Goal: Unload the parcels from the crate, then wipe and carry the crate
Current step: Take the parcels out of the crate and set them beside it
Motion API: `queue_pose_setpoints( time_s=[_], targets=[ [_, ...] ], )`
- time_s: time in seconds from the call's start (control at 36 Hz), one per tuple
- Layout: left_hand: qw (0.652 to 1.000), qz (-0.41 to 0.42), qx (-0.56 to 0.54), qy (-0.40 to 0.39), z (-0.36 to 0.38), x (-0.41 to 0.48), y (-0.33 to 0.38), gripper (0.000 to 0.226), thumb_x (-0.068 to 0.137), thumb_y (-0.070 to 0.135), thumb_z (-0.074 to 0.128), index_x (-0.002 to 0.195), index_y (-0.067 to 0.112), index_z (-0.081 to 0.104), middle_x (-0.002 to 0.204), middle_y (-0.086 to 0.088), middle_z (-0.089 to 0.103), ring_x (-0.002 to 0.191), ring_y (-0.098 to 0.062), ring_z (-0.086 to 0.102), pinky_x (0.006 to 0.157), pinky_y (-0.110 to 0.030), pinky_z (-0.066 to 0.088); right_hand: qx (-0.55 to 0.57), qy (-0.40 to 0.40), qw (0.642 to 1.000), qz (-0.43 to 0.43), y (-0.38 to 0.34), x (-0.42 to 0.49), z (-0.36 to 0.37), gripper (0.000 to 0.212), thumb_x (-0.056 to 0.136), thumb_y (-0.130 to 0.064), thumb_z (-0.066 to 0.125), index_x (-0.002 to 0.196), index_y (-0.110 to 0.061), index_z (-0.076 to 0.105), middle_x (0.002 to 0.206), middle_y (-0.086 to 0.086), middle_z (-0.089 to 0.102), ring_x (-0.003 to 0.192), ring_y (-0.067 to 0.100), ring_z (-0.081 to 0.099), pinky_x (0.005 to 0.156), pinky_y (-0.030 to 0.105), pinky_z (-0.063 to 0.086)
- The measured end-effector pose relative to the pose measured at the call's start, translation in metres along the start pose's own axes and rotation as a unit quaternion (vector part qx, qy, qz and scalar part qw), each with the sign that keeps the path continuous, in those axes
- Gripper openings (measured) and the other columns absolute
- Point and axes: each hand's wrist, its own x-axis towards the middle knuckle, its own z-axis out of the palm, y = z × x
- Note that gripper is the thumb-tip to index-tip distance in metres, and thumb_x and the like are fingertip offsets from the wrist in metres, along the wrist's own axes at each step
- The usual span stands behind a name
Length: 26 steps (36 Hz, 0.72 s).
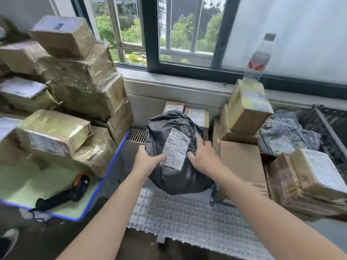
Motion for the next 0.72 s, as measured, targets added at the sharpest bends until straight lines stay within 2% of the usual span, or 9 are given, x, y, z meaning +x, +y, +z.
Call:
queue_pose_setpoints(
  time_s=[0.06, 0.11, 0.17, 0.22, 0.25, 0.36, 0.42, 0.58, 0.72],
  targets=[
    [0.998, 0.025, 0.053, 0.01, 0.004, 0.004, -0.002, 0.076, 0.079, 0.023, 0.081, 0.138, 0.011, 0.035, 0.135, -0.004, 0.049, 0.126, -0.025, 0.047, 0.092, -0.034, 0.041, -0.01, -0.024, 1.0, -0.002, 0.0, 0.002, 0.011, 0.073, 0.099, -0.051, 0.042, 0.156, -0.031, 0.002, 0.158, 0.019, 0.011, 0.142, 0.041, 0.022, 0.107, 0.048, 0.034],
    [0.986, 0.065, 0.147, 0.042, 0.007, 0.005, -0.002, 0.1, 0.078, 0.029, 0.081, 0.153, 0.017, 0.014, 0.15, -0.012, 0.031, 0.135, -0.032, 0.038, 0.099, -0.042, 0.039, -0.018, -0.032, 0.999, 0.004, 0.001, 0.004, 0.019, 0.073, 0.097, -0.057, 0.04, 0.156, -0.033, 0.005, 0.161, 0.019, 0.004, 0.145, 0.041, 0.016, 0.111, 0.049, 0.031],
    [0.928, 0.156, 0.322, 0.102, 0.01, 0.001, -0.003, 0.107, 0.078, 0.035, 0.079, 0.156, 0.023, 0.006, 0.155, -0.012, 0.018, 0.139, -0.035, 0.027, 0.102, -0.049, 0.038, -0.021, -0.025, 0.999, 0.006, 0.001, 0.006, 0.025, 0.076, 0.095, -0.063, 0.04, 0.156, -0.035, 0.005, 0.162, 0.017, -0.002, 0.147, 0.04, 0.012, 0.113, 0.05, 0.028],
    [0.842, 0.275, 0.447, 0.124, 0.015, 0.005, -0.009, 0.098, 0.077, 0.04, 0.078, 0.155, 0.025, 0.02, 0.157, -0.013, 0.022, 0.141, -0.037, 0.027, 0.103, -0.055, 0.038, -0.025, -0.021, 0.999, 0.005, 0.002, 0.007, 0.029, 0.08, 0.092, -0.066, 0.042, 0.156, -0.036, 0.004, 0.162, 0.014, -0.011, 0.147, 0.04, 0.008, 0.113, 0.051, 0.027],
    [0.817, 0.306, 0.476, 0.113, 0.018, 0.007, -0.012, 0.09, 0.078, 0.045, 0.075, 0.153, 0.026, 0.029, 0.157, -0.014, 0.025, 0.142, -0.038, 0.027, 0.105, -0.058, 0.036, -0.03, -0.022, 0.999, 0.004, 0.002, 0.008, 0.031, 0.082, 0.091, -0.067, 0.043, 0.156, -0.036, 0.003, 0.162, 0.012, -0.014, 0.147, 0.04, 0.007, 0.113, 0.052, 0.027],
    [0.801, 0.225, 0.555, -0.017, 0.027, 0.014, -0.021, 0.079, 0.091, 0.072, 0.035, 0.156, 0.036, 0.008, 0.165, -0.004, 0.002, 0.149, -0.032, 0.006, 0.116, -0.056, 0.014, -0.079, -0.055, 0.995, -0.001, 0.01, 0.011, 0.04, 0.09, 0.089, -0.07, 0.044, 0.155, -0.035, -0.007, 0.162, 0.007, -0.019, 0.148, 0.04, 0.005, 0.112, 0.055, 0.029],
    [0.795, 0.211, 0.568, -0.038, 0.028, 0.018, -0.026, 0.084, 0.088, 0.077, 0.028, 0.156, 0.037, 0.001, 0.165, -0.002, -0.004, 0.15, -0.031, 0.001, 0.117, -0.055, 0.012, -0.096, -0.076, 0.993, -0.004, 0.014, 0.013, 0.043, 0.093, 0.088, -0.072, 0.043, 0.154, -0.036, -0.011, 0.163, 0.006, -0.018, 0.148, 0.04, 0.003, 0.113, 0.054, 0.028],
    [0.79, 0.194, 0.58, -0.049, 0.03, 0.02, -0.017, 0.086, 0.088, 0.076, 0.034, 0.156, 0.035, 0.002, 0.165, -0.004, -0.004, 0.149, -0.034, 0.002, 0.117, -0.057, 0.015, -0.075, -0.104, 0.992, -0.005, 0.016, 0.019, 0.038, 0.097, 0.085, -0.074, 0.048, 0.154, -0.039, -0.011, 0.163, 0.005, -0.014, 0.149, 0.04, 0.002, 0.117, 0.054, 0.023],
    [0.792, 0.214, 0.571, -0.013, 0.028, 0.009, -0.007, 0.086, 0.088, 0.07, 0.045, 0.155, 0.033, 0.005, 0.163, -0.008, -0.001, 0.148, -0.035, 0.005, 0.116, -0.057, 0.018, -0.09, -0.05, 0.995, -0.016, 0.02, 0.013, 0.028, 0.087, 0.088, -0.068, 0.049, 0.154, -0.043, -0.002, 0.164, 0.006, -0.009, 0.149, 0.037, 0.004, 0.113, 0.052, 0.029]
  ],
)
